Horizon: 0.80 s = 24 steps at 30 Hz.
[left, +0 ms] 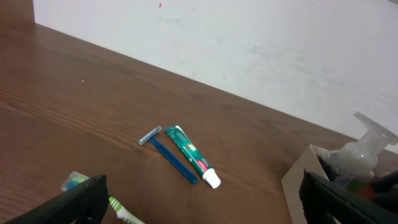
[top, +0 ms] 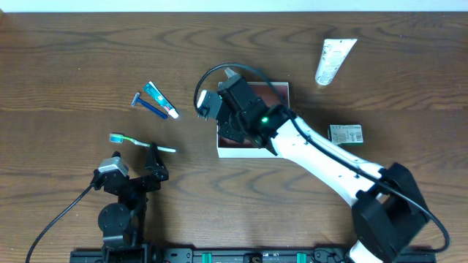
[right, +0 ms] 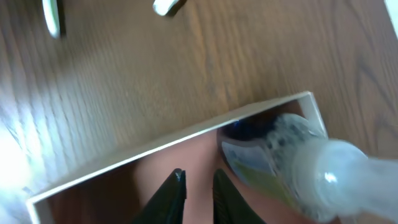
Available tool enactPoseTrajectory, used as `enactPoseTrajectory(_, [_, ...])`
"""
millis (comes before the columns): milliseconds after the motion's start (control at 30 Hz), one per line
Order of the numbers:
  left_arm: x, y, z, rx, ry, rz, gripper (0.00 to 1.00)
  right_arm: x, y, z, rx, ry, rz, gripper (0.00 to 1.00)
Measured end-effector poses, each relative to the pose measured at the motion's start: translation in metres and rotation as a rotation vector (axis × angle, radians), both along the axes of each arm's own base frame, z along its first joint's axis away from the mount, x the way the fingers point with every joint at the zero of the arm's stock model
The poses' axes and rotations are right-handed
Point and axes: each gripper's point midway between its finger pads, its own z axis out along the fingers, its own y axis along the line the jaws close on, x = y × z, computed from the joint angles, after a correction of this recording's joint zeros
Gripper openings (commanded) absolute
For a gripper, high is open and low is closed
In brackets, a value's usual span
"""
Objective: Pack container
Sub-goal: 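Carry the soap bottle into the box and release it upright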
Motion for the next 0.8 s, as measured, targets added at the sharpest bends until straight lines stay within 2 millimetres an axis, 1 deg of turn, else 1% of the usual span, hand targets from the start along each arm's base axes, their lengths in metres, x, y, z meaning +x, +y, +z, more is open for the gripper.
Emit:
enactPoseTrajectory(67, [0.000, 0.000, 0.000, 0.000, 0.000, 0.000, 0.98, 0.001, 0.001, -0.009, -0.033, -0.012, 0.042, 0.11])
enactPoseTrajectory(100, [0.000, 0.000, 0.000, 0.000, 0.000, 0.000, 0.98, 0.002, 0.001, -0.012, -0.047, -0.019, 0.058, 0.07])
enactPoseTrajectory(133, [0.000, 0.000, 0.000, 0.000, 0.000, 0.000, 0.98, 0.003, 0.001, -0.015, -0.058, -0.028, 0.071, 0.04])
enactPoseTrajectory(167, [0.000, 0.000, 0.000, 0.000, 0.000, 0.000, 0.98, 0.006, 0.001, -0.015, -0.065, -0.041, 0.083, 0.03])
enactPoseTrajectory(333, [0.000, 0.000, 0.000, 0.000, 0.000, 0.000, 0.98, 0.017, 0.004, -0.014, -0.071, -0.099, 0.112, 0.03])
enactPoseTrajectory(567, [0.000, 0.000, 0.000, 0.000, 0.000, 0.000, 0.98, 0.024, -0.003, -0.031, -0.123, -0.102, 0.148, 0.03])
enactPoseTrajectory(633, [0.000, 0.000, 0.000, 0.000, 0.000, 0.000, 0.98, 0.026, -0.002, -0.034, -0.128, -0.111, 0.157, 0.03])
enactPoseTrajectory(800, [0.000, 0.000, 0.000, 0.000, 0.000, 0.000, 0.98, 0.031, 0.001, -0.031, -0.121, -0.139, 0.168, 0.02])
